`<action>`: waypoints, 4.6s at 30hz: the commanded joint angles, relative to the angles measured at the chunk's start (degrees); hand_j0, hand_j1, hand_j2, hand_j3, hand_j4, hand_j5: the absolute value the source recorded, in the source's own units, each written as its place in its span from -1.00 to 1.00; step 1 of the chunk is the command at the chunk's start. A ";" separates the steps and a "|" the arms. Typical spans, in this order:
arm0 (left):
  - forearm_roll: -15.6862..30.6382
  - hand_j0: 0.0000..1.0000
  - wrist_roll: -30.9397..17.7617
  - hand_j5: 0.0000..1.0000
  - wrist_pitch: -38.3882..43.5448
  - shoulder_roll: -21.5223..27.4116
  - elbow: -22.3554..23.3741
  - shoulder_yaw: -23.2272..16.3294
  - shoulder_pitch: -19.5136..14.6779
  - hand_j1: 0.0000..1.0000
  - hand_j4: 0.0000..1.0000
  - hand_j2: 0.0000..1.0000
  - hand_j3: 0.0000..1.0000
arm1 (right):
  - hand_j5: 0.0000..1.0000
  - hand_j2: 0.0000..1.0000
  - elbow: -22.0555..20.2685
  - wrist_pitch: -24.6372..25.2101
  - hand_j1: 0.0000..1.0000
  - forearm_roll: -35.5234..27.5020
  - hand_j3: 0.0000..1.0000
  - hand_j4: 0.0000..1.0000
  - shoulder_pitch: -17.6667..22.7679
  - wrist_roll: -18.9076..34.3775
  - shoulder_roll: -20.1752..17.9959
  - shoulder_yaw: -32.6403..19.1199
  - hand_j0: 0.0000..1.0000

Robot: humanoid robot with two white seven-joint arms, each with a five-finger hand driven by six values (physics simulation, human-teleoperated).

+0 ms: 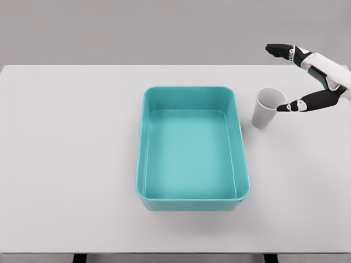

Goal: Put the paper cup into the basket with your right arm

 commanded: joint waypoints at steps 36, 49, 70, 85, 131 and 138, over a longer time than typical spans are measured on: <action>0.01 1.00 -0.01 1.00 0.09 0.00 0.00 0.00 0.00 1.00 1.00 1.00 1.00 | 1.00 1.00 23.64 8.14 1.00 -2.09 1.00 1.00 3.08 0.03 18.85 -9.17 1.00; 0.01 1.00 -0.01 1.00 0.09 0.00 0.00 0.00 -0.09 1.00 1.00 1.00 1.00 | 1.00 1.00 27.07 7.18 1.00 -1.66 1.00 1.00 2.64 0.03 20.78 -8.91 1.00; 0.01 1.00 -0.01 1.00 0.09 0.00 0.00 0.00 0.00 1.00 1.00 1.00 1.00 | 1.00 1.00 29.44 7.09 1.00 0.01 1.00 1.00 0.97 0.03 22.62 -7.86 1.00; 0.01 1.00 -0.01 1.00 0.00 0.00 0.00 0.00 0.00 1.00 1.00 1.00 1.00 | 0.76 0.76 31.37 6.30 0.76 0.01 0.76 0.76 0.26 0.03 22.62 -6.01 0.76; 0.01 1.00 -0.01 1.00 0.09 0.00 0.00 0.00 0.00 1.00 1.00 1.00 1.00 | 0.15 0.15 13.45 5.51 0.15 -0.78 0.15 0.15 2.99 0.03 21.04 -8.82 0.15; 0.01 1.00 -0.01 1.00 0.00 0.00 0.00 0.00 0.00 1.00 1.00 1.00 1.00 | 0.15 0.15 7.56 5.51 0.15 -0.25 0.15 0.15 4.39 0.03 20.95 -8.82 0.15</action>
